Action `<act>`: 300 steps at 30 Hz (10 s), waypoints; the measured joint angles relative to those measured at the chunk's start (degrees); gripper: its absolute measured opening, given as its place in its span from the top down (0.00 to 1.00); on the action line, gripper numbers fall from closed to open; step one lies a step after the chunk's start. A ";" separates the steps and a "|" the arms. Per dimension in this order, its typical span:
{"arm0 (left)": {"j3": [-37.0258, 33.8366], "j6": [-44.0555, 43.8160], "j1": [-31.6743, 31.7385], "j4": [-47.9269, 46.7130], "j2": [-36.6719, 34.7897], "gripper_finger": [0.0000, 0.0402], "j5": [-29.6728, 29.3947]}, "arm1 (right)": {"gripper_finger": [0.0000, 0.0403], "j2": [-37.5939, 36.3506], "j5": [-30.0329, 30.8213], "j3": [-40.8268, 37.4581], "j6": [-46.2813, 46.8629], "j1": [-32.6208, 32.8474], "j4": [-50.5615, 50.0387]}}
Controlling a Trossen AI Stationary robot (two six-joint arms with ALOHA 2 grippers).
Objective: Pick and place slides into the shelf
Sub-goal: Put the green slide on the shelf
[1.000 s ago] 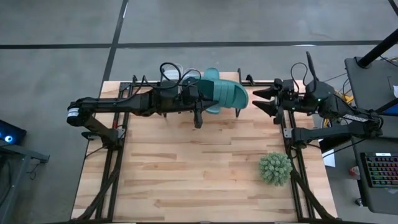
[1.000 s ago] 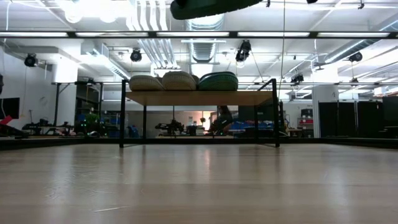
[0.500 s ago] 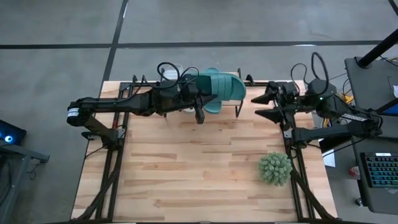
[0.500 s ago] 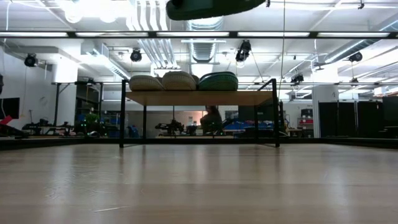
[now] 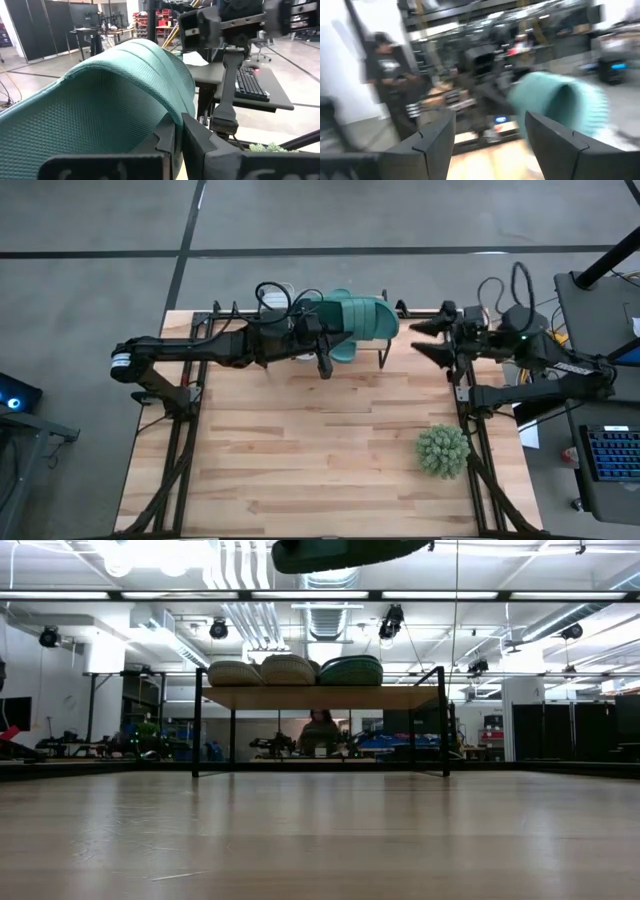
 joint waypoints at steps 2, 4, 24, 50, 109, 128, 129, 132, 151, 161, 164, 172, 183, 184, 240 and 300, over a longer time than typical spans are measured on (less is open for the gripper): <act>0.00 0.33 0.00 -0.01 0.00 1.00 -0.52 | 0.43 -0.76 4.69 0.44 -0.91 0.00 -2.79; 0.00 0.36 0.00 0.15 0.00 1.00 -0.90 | 0.43 -1.01 8.23 0.78 -0.99 0.00 -5.47; 0.00 2.36 -0.50 1.37 0.00 1.00 -0.45 | 0.43 4.38 18.01 0.72 -4.05 -0.01 -7.99; -0.48 2.41 -0.94 3.82 0.00 1.00 2.99 | 0.43 6.19 18.63 0.87 -2.00 -0.02 -4.97; -1.60 3.50 -1.33 3.87 0.02 0.96 4.25 | 0.92 6.20 18.86 0.87 13.03 -0.13 -6.35; -1.64 9.51 -1.27 3.91 -0.21 0.48 1.07 | 0.93 4.71 21.67 0.87 13.03 -0.15 -6.92; -1.64 9.51 -1.27 3.86 -0.33 0.46 0.03 | 0.93 4.46 21.78 0.87 13.03 -0.15 -7.05; -1.32 9.58 -1.24 3.86 -0.69 0.41 -2.81 | 0.93 3.28 22.56 0.87 13.03 -0.13 -7.46; -1.51 27.87 -1.66 3.69 -9.73 0.40 -26.71 | 0.93 0.17 36.24 0.84 21.23 -0.13 -8.66; -1.86 36.84 -1.66 0.68 -11.97 0.40 -34.41 | 0.93 1.28 43.27 0.58 26.39 -0.01 -1.40; -1.92 39.58 -1.66 -1.55 -12.86 0.40 -36.01 | 0.93 2.34 44.85 0.32 28.91 0.02 0.87; -1.97 44.15 -1.66 -4.35 -15.61 0.40 -40.63 | 0.93 9.15 50.05 -1.50 36.86 0.39 13.18; -2.91 51.65 -1.66 -6.52 -20.52 0.40 -42.92 | 0.93 20.92 67.72 -2.01 33.98 7.91 33.34; -2.96 51.69 -1.66 -6.91 -21.00 0.40 -42.92 | 0.93 21.77 70.56 -2.01 33.82 8.99 34.12; 25.79 3.08 20.07 -34.31 3.15 0.40 50.52 | 0.93 31.64 92.10 -1.99 42.48 26.89 34.90; 24.18 -5.02 22.34 -26.18 12.48 0.58 57.24 | 0.94 31.60 90.15 -1.97 36.53 28.00 34.94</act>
